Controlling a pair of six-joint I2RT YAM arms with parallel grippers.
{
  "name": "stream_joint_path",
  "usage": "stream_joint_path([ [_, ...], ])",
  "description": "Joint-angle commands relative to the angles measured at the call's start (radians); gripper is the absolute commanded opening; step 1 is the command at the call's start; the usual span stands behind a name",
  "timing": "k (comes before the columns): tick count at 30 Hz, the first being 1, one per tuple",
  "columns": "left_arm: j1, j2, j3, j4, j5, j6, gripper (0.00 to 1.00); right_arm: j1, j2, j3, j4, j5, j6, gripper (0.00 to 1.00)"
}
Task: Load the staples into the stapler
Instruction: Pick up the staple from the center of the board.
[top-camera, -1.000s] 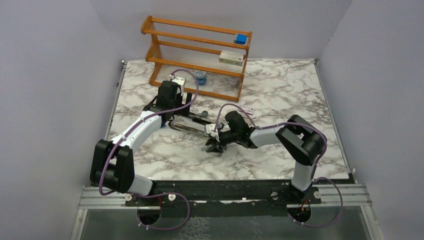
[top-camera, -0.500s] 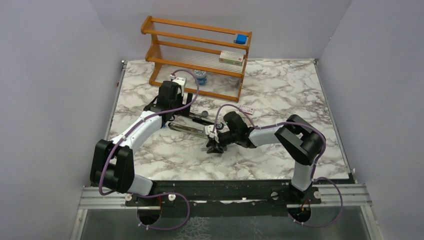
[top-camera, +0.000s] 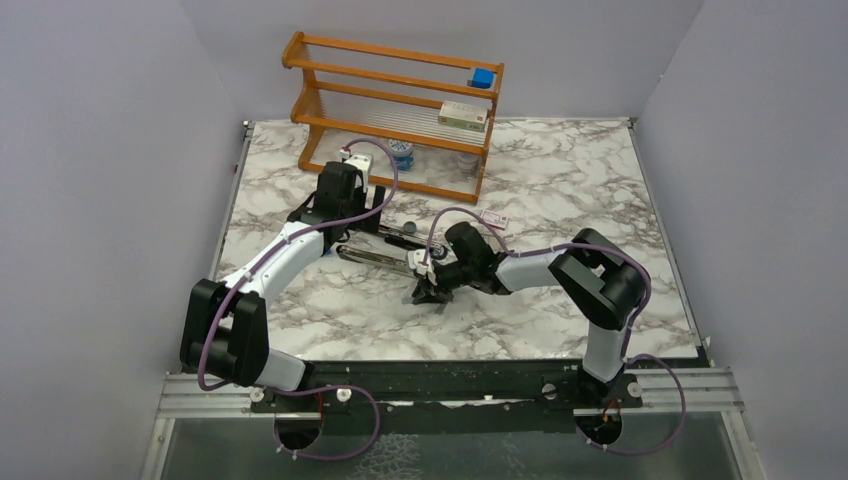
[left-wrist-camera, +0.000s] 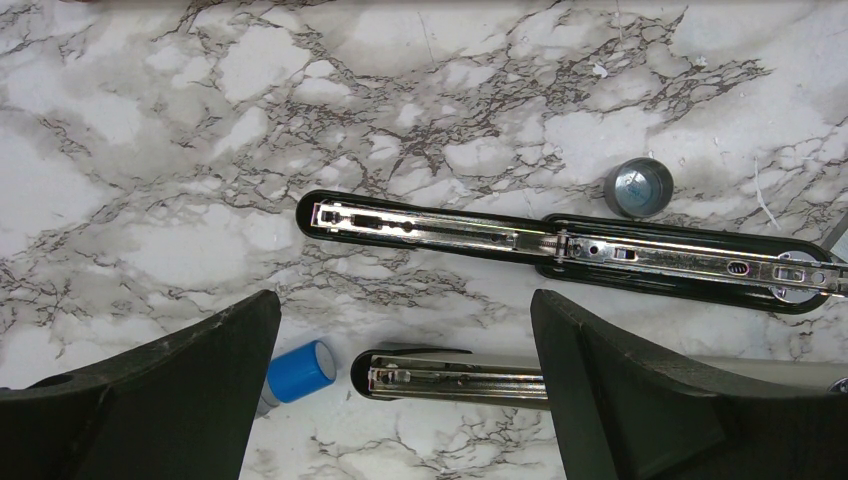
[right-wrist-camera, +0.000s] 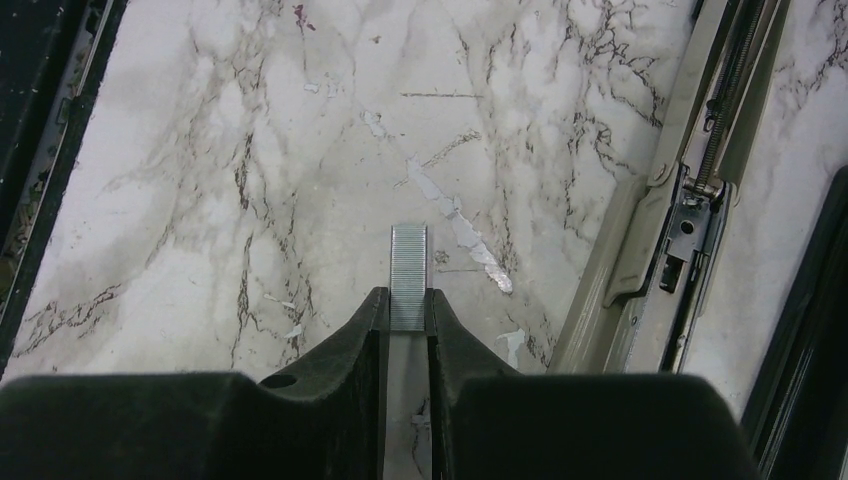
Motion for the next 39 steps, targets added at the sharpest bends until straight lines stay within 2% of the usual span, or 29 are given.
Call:
stream_joint_path([
  [1, -0.009, -0.001, 0.016, 0.021, 0.010, 0.004, 0.99, -0.005, 0.038, 0.009, -0.043, 0.034, -0.005, 0.15],
  [6, -0.009, 0.001, 0.017, 0.020, 0.009, 0.004, 0.99, -0.005, -0.005, 0.035, -0.014, -0.009, 0.089, 0.09],
  [12, -0.008, 0.003, 0.018, 0.020, 0.004, 0.006, 0.99, -0.005, -0.139, 0.073, 0.028, -0.016, 0.251, 0.03],
  [15, -0.009, 0.003, 0.018, 0.019, 0.002, 0.008, 0.99, -0.005, -0.216, 0.069, -0.007, 0.051, 0.239, 0.01],
  [19, -0.009, 0.005, 0.018, 0.018, -0.007, 0.009, 0.99, -0.006, -0.278, 0.068, -0.103, 0.252, 0.218, 0.01],
  [22, -0.008, 0.007, 0.018, 0.017, -0.009, 0.010, 0.99, -0.006, -0.279, 0.097, -0.195, 0.354, 0.216, 0.01],
  [27, -0.009, 0.012, 0.018, 0.016, -0.013, 0.011, 0.99, -0.009, -0.258, 0.113, -0.250, 0.394, 0.201, 0.01],
  [39, -0.010, 0.014, 0.017, 0.016, -0.020, 0.014, 0.99, -0.008, -0.137, 0.205, -0.327, 0.391, 0.189, 0.01],
])
